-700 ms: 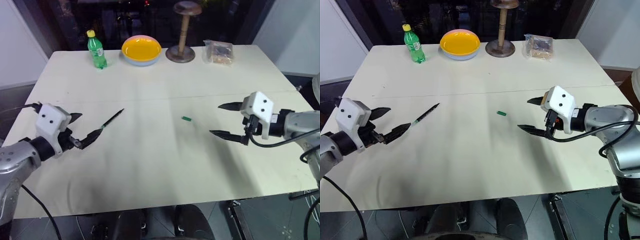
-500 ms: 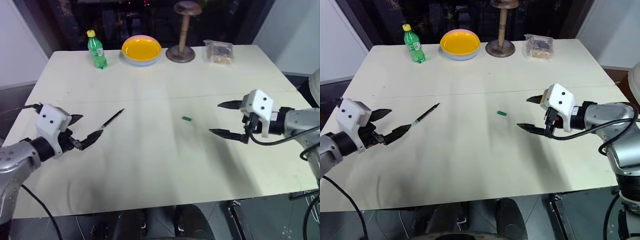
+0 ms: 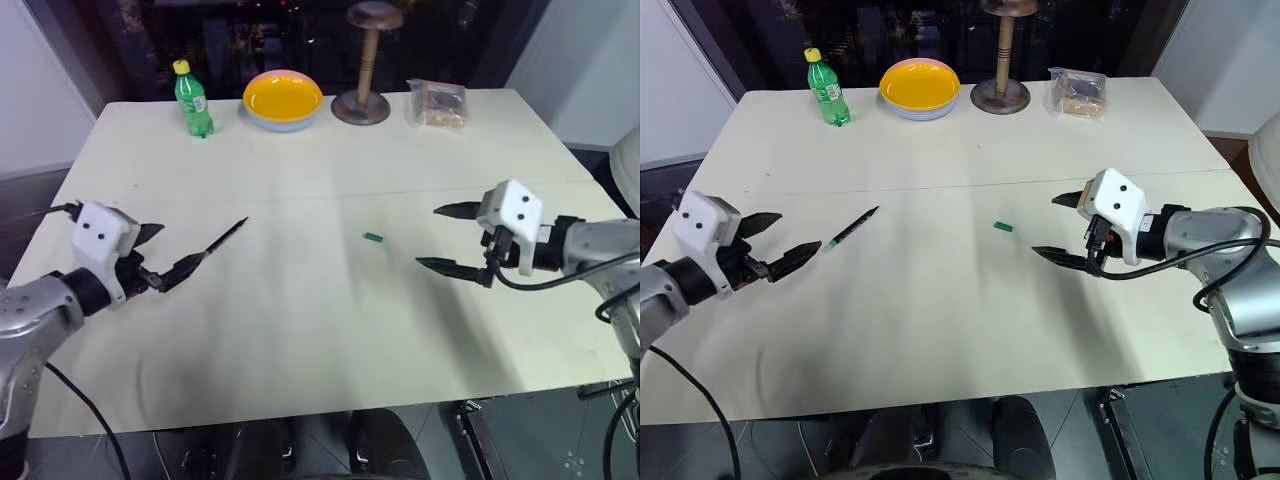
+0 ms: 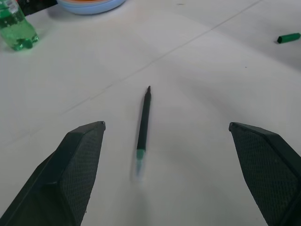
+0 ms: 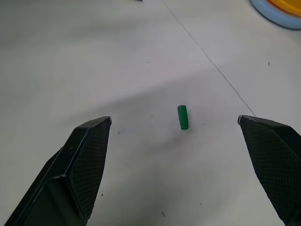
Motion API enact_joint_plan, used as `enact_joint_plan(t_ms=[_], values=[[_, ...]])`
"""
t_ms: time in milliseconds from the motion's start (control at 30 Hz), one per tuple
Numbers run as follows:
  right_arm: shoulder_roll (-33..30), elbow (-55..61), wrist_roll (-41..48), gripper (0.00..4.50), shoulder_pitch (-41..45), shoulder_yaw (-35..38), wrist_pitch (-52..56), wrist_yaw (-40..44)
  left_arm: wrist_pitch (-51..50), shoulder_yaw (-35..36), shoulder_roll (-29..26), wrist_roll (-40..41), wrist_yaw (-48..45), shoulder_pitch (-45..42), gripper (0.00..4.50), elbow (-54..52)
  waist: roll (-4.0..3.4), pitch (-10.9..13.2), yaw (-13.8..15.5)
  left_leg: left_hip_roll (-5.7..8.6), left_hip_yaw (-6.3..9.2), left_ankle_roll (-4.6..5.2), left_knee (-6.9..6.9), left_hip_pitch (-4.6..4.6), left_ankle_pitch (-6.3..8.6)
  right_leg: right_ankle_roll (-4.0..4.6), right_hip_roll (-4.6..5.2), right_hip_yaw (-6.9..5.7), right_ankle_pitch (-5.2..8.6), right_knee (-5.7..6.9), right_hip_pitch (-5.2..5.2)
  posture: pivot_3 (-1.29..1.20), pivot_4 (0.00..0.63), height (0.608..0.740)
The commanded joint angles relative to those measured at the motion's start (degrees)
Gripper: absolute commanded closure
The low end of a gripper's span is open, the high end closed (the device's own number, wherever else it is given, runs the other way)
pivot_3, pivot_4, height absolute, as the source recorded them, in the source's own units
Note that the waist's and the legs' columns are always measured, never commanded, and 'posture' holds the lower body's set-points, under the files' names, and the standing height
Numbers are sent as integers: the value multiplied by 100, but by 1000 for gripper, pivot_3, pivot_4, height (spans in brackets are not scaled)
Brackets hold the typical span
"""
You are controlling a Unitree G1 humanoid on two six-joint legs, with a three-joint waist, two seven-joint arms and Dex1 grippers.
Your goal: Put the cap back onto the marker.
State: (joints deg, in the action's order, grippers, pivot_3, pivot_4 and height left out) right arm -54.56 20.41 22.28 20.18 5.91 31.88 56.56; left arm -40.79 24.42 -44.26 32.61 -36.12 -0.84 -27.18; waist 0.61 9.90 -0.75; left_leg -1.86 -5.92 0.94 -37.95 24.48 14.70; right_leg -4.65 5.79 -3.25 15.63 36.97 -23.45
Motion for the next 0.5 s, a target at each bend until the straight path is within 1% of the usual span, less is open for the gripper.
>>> enact_joint_plan(t_ms=[33,167,333,433,500], values=[[85,442,102,0,-147,229,84,-259,637,-276,138,-221,-229,-241,87,563,-1,0,16,1,0,0,0,0,0,0,1,0,0,0,0,0,150,740],[215,803,163,0,-368,344,257,-572,1399,-847,173,-717,-606,-604,87,1580,-1,0,5,2,-2,0,0,2,0,0,2,-1,0,0,-2,0,150,740],[288,1209,249,0,-665,540,477,-899,2042,-1274,197,-1048,-1053,-1242,87,2783,0,0,19,2,-2,0,3,4,0,0,5,-2,0,-1,-6,0,150,740],[310,1438,291,0,-851,686,621,-1084,2399,-1525,299,-1237,-1282,-1809,87,3658,0,0,15,3,-3,0,4,8,0,0,8,-4,-1,0,-10,0,150,740],[306,1536,308,0,-932,744,685,-1154,2587,-1604,372,-1318,-1395,-2046,87,4051,0,0,9,4,-4,3,3,8,-1,-1,8,-4,-1,-1,-9,0,150,740]])
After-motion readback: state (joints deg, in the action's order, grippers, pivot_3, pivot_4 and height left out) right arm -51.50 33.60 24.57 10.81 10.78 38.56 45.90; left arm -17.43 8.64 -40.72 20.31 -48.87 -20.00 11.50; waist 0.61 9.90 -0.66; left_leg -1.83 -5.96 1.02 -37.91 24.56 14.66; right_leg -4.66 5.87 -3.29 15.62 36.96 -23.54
